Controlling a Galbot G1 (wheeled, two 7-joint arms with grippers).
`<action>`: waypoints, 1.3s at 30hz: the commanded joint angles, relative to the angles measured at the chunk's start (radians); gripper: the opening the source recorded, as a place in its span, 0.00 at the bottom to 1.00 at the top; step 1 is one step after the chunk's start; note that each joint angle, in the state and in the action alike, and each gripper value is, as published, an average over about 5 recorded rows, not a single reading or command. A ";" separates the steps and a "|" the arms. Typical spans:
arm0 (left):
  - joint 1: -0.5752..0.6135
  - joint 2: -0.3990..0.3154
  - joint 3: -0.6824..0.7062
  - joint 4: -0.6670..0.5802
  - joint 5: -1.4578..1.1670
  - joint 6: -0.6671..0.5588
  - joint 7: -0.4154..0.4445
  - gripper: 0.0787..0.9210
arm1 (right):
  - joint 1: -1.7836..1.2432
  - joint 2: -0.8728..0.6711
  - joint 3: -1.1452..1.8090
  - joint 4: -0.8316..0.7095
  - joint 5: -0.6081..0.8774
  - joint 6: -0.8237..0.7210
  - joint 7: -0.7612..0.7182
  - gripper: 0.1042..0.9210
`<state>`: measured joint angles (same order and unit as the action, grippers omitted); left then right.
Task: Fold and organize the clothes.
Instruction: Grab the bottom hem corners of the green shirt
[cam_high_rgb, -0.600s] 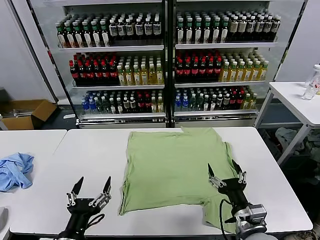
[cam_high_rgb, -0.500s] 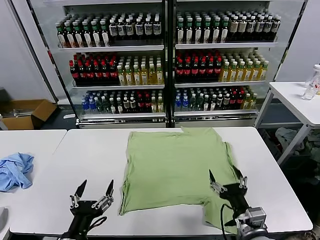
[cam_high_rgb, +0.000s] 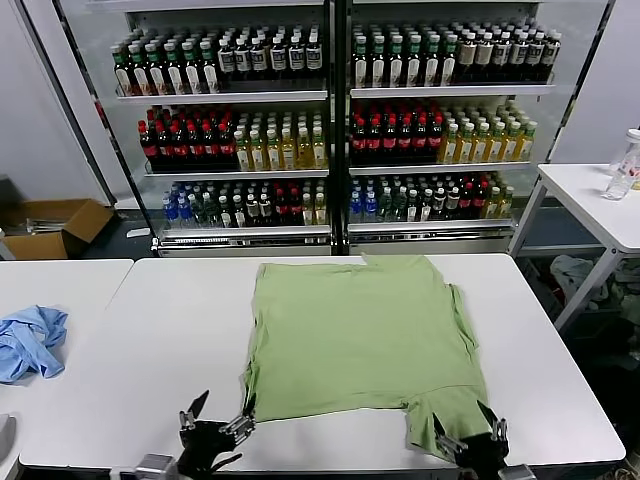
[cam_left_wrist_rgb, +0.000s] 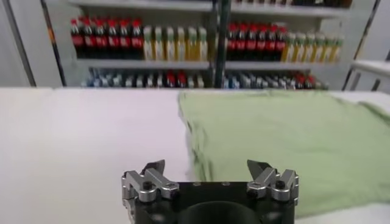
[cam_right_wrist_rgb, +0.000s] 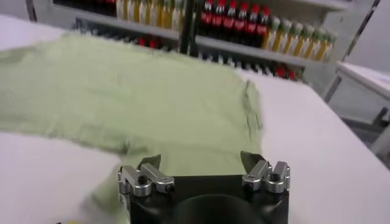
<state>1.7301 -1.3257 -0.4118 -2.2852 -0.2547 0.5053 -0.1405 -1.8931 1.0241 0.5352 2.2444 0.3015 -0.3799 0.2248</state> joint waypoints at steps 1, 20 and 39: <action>-0.039 0.007 0.059 0.057 0.001 0.067 -0.008 0.88 | -0.075 -0.016 0.027 -0.005 0.044 -0.016 0.002 0.88; -0.088 -0.001 0.087 0.155 -0.003 0.066 -0.044 0.43 | -0.031 -0.010 0.011 -0.046 0.273 -0.097 -0.004 0.42; -0.088 0.031 0.002 0.051 -0.161 -0.084 0.001 0.01 | 0.163 -0.103 0.111 0.074 0.323 0.021 -0.015 0.00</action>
<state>1.6463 -1.2955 -0.3829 -2.1917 -0.3637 0.4748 -0.1415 -1.8250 0.9616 0.6007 2.2710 0.5928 -0.4086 0.2111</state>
